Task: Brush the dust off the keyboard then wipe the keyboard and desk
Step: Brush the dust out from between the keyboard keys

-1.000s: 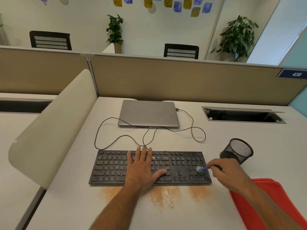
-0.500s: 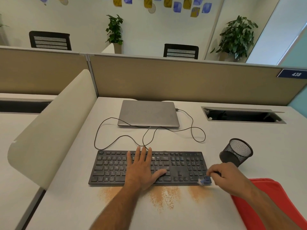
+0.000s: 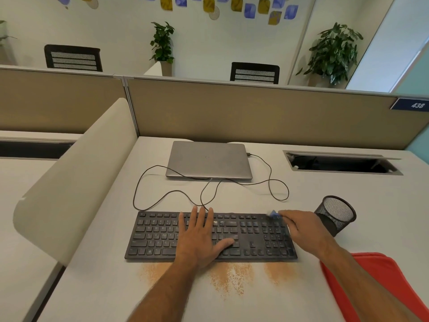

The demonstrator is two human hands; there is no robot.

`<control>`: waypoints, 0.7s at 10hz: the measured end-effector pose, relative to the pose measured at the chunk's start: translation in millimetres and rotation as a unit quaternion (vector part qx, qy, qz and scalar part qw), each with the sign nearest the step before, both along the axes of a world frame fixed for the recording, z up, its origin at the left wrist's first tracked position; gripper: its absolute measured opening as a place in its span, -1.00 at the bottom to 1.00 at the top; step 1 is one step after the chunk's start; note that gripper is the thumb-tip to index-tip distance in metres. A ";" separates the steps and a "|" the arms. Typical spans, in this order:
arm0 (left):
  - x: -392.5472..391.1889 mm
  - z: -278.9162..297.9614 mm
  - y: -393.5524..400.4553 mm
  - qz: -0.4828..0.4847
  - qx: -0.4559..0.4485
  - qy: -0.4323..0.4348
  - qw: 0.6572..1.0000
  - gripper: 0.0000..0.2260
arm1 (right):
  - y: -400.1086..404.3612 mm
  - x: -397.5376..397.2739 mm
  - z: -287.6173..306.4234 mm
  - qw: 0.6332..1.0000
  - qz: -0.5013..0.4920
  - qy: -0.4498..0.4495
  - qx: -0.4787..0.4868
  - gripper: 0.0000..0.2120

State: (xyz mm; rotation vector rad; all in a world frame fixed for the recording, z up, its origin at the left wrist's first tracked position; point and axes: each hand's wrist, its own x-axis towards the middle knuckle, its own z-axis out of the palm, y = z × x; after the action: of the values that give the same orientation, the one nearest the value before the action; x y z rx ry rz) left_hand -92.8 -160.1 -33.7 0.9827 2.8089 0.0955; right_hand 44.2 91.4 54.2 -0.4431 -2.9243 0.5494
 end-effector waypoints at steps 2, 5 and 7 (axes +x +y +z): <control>-0.8 0.4 1.1 -0.001 -0.002 -0.001 1.000 0.00 | -2.4 1.6 9.9 0.992 0.047 -0.118 -0.022 -0.73; -0.6 0.5 0.7 -0.002 -0.006 -0.002 1.000 0.00 | -10.0 0.2 16.5 0.985 0.025 -0.120 -0.123 -0.75; -1.2 0.7 0.4 -0.002 -0.009 -0.005 1.000 -0.01 | -14.8 -2.1 2.7 0.997 0.023 -0.045 -0.061 -0.77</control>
State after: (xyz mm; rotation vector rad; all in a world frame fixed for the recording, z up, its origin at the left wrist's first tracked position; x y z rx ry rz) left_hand -94.0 -159.7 -32.9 0.9823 2.7937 0.0735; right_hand 42.1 76.6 56.9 -0.4246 -3.0040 0.7366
